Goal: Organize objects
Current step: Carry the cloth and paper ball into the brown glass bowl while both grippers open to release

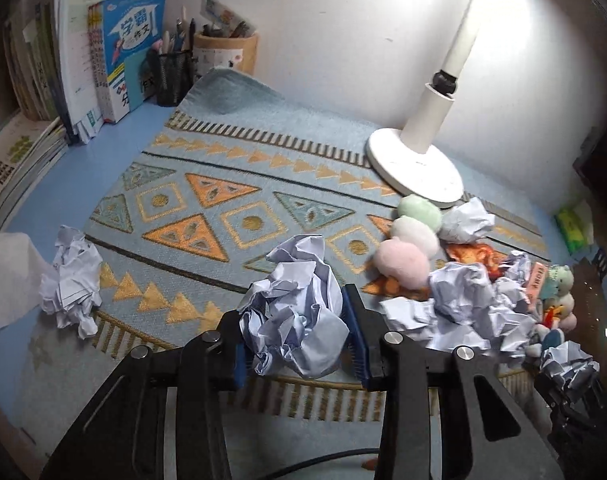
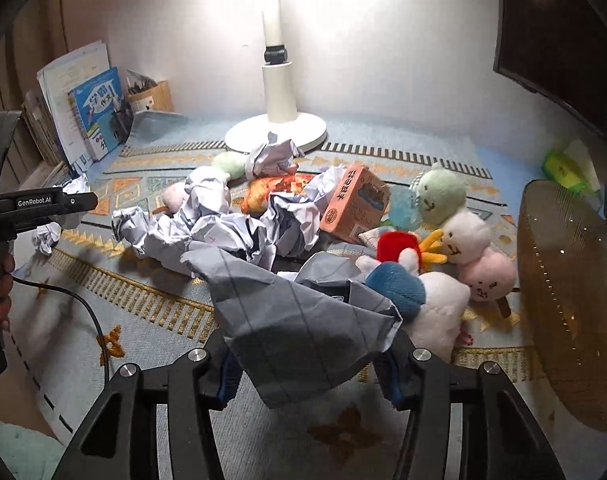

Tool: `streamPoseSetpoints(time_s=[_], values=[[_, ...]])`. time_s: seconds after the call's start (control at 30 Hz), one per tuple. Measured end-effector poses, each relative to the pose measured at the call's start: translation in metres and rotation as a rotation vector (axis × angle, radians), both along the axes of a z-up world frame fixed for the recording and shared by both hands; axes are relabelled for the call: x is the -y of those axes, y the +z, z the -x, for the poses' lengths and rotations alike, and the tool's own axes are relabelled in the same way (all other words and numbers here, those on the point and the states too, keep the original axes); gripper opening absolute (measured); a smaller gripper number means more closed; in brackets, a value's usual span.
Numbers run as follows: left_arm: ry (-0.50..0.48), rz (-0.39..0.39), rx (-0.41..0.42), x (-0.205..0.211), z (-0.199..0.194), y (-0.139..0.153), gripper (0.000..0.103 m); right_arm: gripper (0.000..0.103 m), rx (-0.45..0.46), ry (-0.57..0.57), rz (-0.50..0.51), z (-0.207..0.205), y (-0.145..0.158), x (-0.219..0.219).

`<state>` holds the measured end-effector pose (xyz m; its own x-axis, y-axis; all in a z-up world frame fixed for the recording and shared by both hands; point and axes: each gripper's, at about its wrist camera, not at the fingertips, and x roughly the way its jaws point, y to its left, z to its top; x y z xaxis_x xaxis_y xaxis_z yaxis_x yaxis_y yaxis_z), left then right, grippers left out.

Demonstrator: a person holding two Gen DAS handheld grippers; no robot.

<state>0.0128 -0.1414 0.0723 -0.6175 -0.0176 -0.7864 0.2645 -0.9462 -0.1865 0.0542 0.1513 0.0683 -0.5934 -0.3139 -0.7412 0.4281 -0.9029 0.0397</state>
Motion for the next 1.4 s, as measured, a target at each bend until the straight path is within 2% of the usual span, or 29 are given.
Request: streamPoseSetpoints(time_s=[0.1, 0.23, 0.43, 0.53, 0.63, 0.8, 1.03, 1.13, 1.27, 1.4], values=[[-0.094, -0.039, -0.027, -0.033, -0.001, 0.027, 0.036, 0.054, -0.016, -0.047, 0.036, -0.004, 0.017, -0.017], [-0.320, -0.081, -0.082, -0.102, 0.003, 0.053, 0.036, 0.054, -0.055, -0.170, 0.068, -0.005, 0.039, -0.054], [-0.711, -0.042, -0.060, -0.216, 0.031, 0.055, 0.036, 0.055, -0.063, -0.449, 0.086, -0.002, 0.054, -0.138], [-0.848, -0.037, -0.074, -0.264, 0.043, 0.057, 0.036, 0.055, -0.050, -0.582, 0.075, -0.004, 0.056, -0.182], [-0.941, -0.040, -0.104, -0.307, 0.057, 0.063, 0.037, 0.055, -0.050, -0.686, 0.078, -0.008, 0.061, -0.222], [-1.030, -0.062, -0.102, -0.362, 0.084, 0.065, 0.038, 0.055, -0.075, -0.774, 0.043, -0.003, 0.070, -0.257], [-1.070, -0.103, -0.015, -0.414, 0.106, 0.040, 0.038, 0.057, -0.109, -0.764, -0.039, 0.028, 0.071, -0.260], [-1.042, -0.100, 0.028, -0.427, 0.113, 0.029, 0.038, 0.057, -0.053, -0.764, -0.078, 0.050, 0.060, -0.262], [-1.022, -0.104, 0.054, -0.427, 0.117, 0.019, 0.038, 0.057, 0.017, -0.791, -0.041, 0.061, 0.045, -0.269], [-1.009, -0.040, 0.060, -0.429, 0.119, 0.009, 0.041, 0.057, 0.072, -0.819, -0.010, 0.065, 0.029, -0.276]])
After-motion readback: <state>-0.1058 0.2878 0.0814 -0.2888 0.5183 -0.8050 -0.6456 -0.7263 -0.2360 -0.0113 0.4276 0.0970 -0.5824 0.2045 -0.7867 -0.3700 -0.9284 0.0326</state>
